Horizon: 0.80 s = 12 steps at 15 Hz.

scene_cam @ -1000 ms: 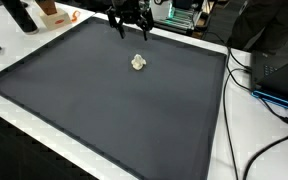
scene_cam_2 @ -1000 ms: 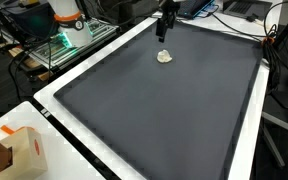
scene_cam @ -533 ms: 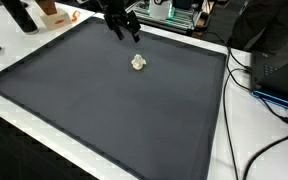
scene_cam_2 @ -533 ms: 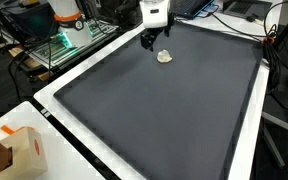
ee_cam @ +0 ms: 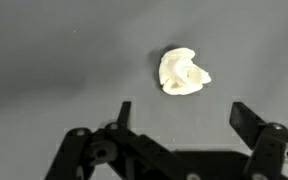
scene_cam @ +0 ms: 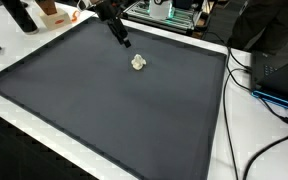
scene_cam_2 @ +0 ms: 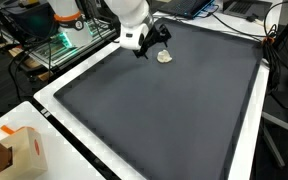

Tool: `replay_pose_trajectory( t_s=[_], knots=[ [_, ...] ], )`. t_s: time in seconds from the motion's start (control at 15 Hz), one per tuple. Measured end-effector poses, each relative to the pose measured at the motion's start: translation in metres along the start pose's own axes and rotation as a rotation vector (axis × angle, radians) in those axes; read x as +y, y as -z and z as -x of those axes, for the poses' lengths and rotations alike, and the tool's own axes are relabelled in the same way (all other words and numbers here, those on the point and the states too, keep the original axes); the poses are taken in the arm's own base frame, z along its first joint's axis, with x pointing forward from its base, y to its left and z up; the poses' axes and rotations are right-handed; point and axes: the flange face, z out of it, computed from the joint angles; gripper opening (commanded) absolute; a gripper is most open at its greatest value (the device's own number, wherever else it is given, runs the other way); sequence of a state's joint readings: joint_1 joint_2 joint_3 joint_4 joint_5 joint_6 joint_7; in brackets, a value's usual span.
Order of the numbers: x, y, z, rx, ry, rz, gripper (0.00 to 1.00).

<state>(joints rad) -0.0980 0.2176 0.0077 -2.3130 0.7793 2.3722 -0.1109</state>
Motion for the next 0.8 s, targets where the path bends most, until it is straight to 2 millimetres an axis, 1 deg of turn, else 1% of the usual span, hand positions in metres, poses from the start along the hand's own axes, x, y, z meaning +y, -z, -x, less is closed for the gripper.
replay_pose_trajectory(
  t_s=[0.4, 0.6, 0.8],
  knots=[
    [0.028, -0.022, -0.006, -0.021, -0.169, -0.062, 1.0],
    [0.036, -0.032, -0.008, -0.033, -0.229, -0.077, 1.0],
    [0.042, -0.038, -0.008, -0.039, -0.273, -0.095, 1.0]
  ],
)
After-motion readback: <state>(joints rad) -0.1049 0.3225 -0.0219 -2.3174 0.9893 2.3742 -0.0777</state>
